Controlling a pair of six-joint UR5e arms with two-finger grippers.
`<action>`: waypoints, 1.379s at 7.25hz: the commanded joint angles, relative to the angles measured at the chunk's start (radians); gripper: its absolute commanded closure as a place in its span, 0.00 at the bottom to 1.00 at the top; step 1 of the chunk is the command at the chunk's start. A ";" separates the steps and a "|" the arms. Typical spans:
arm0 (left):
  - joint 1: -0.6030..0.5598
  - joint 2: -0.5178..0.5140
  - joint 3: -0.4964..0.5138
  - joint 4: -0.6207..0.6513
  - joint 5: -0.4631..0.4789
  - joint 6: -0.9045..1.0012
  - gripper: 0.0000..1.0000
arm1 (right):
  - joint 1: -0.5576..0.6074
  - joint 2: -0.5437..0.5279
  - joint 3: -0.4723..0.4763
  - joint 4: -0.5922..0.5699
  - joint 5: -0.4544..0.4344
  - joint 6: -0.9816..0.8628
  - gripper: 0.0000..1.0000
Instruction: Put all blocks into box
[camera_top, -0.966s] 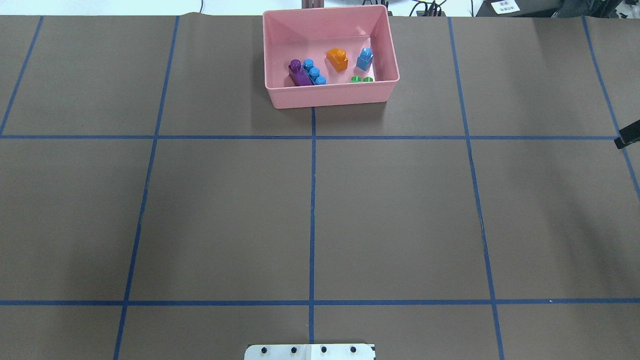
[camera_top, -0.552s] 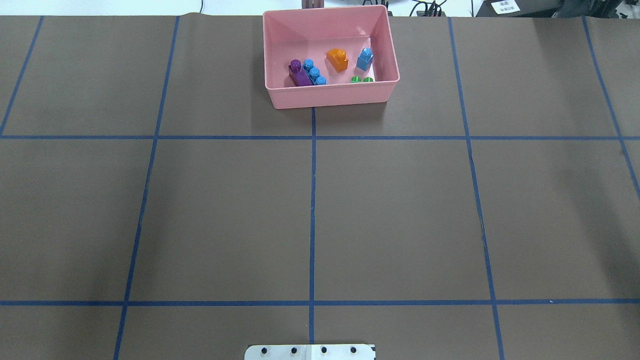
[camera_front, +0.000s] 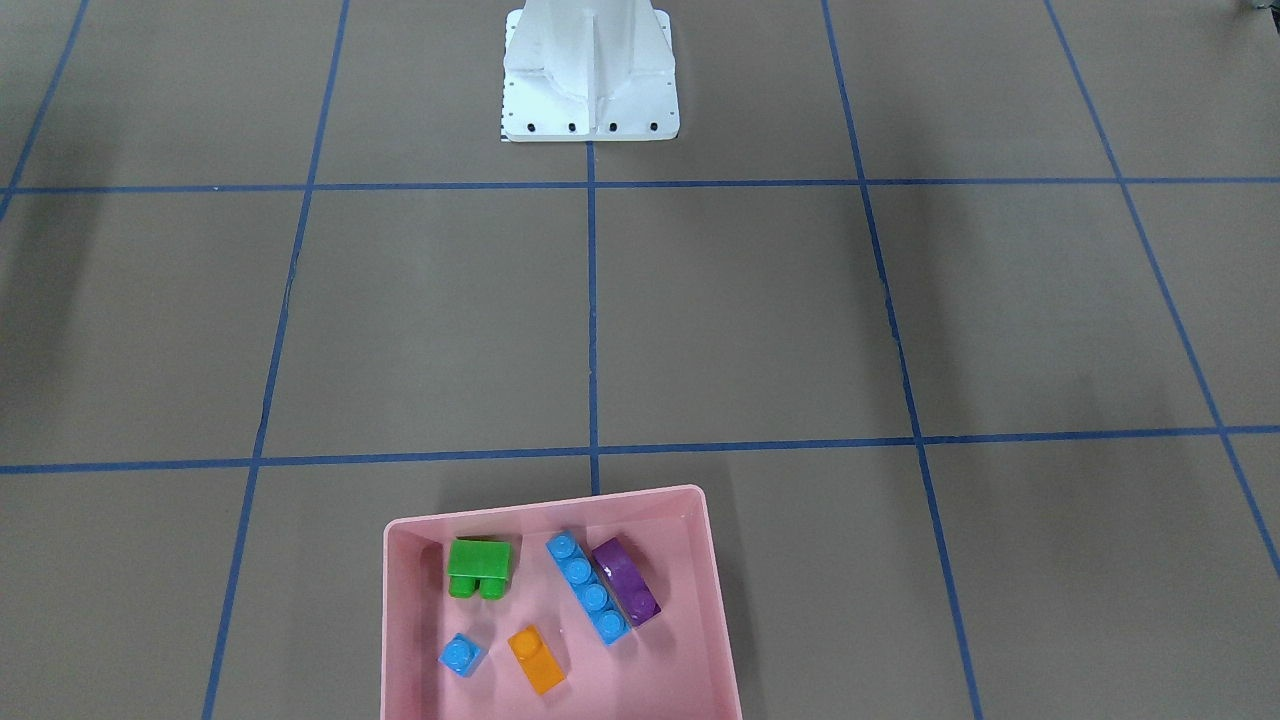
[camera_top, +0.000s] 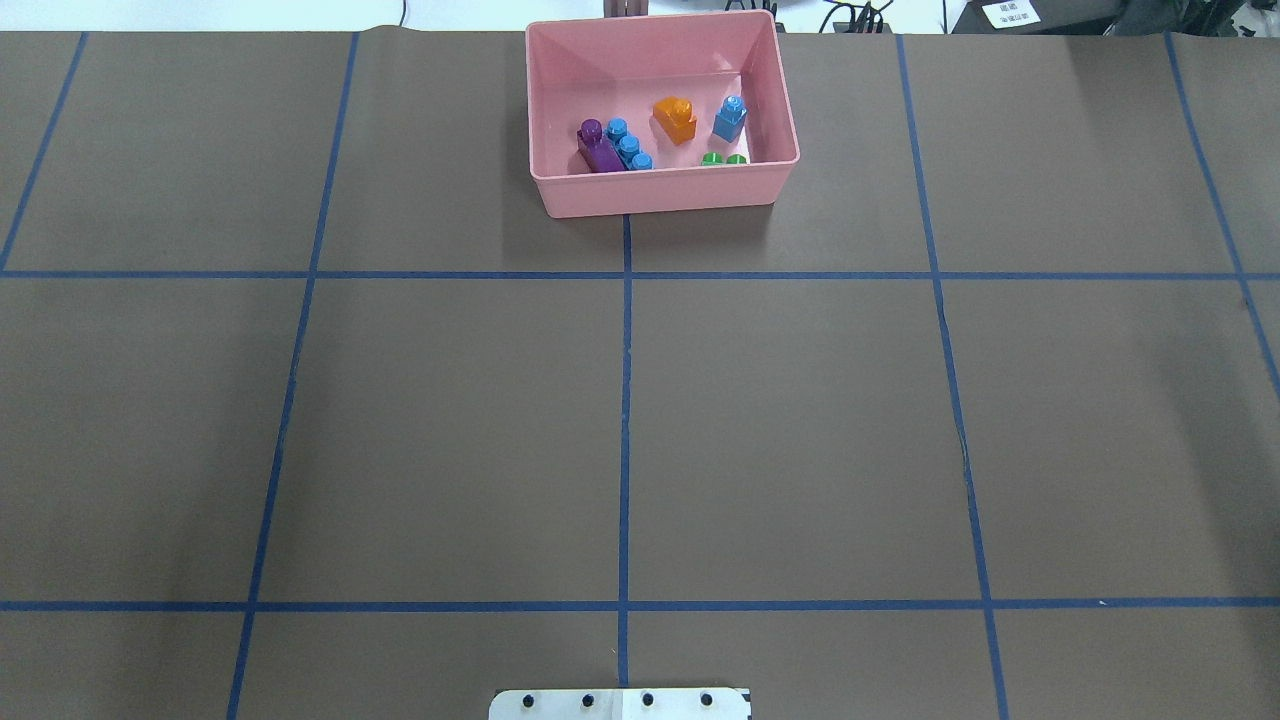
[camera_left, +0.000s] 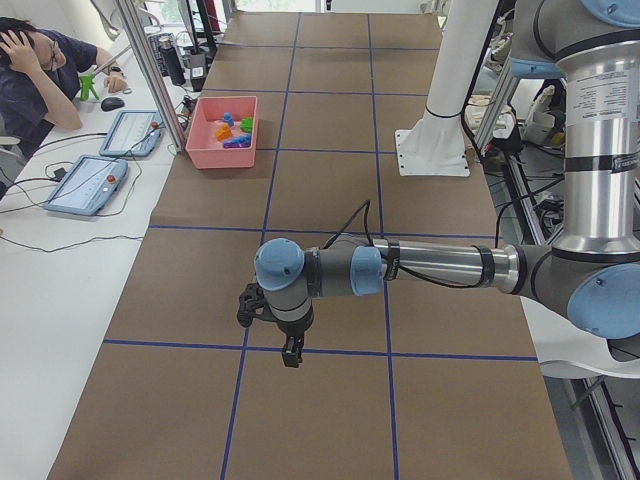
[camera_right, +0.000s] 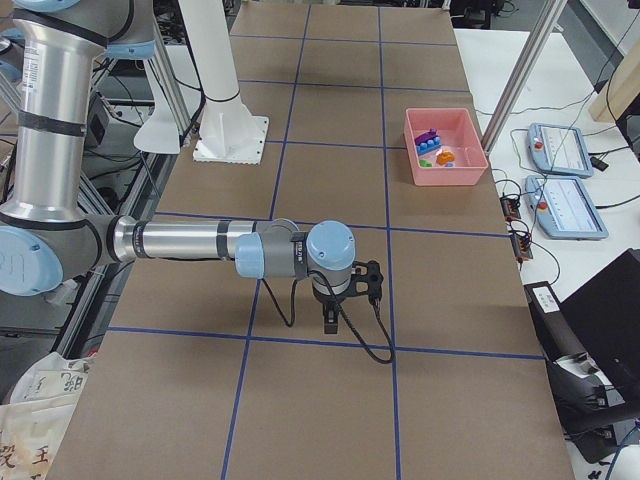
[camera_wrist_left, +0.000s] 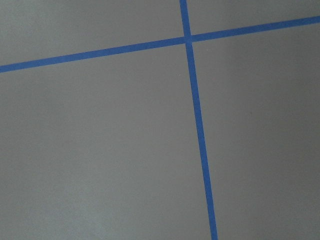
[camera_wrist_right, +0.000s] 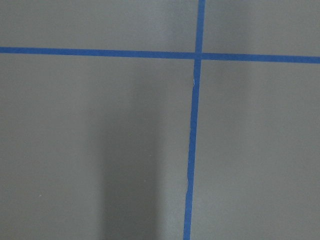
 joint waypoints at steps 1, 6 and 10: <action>0.002 -0.004 0.013 -0.048 0.002 -0.055 0.00 | 0.009 -0.007 -0.002 -0.019 -0.001 -0.003 0.00; 0.002 -0.002 0.004 -0.048 -0.001 -0.058 0.00 | 0.018 0.074 -0.105 -0.011 -0.004 -0.003 0.00; 0.008 -0.025 0.024 -0.048 0.002 -0.058 0.00 | 0.051 0.062 -0.106 -0.016 0.019 -0.003 0.00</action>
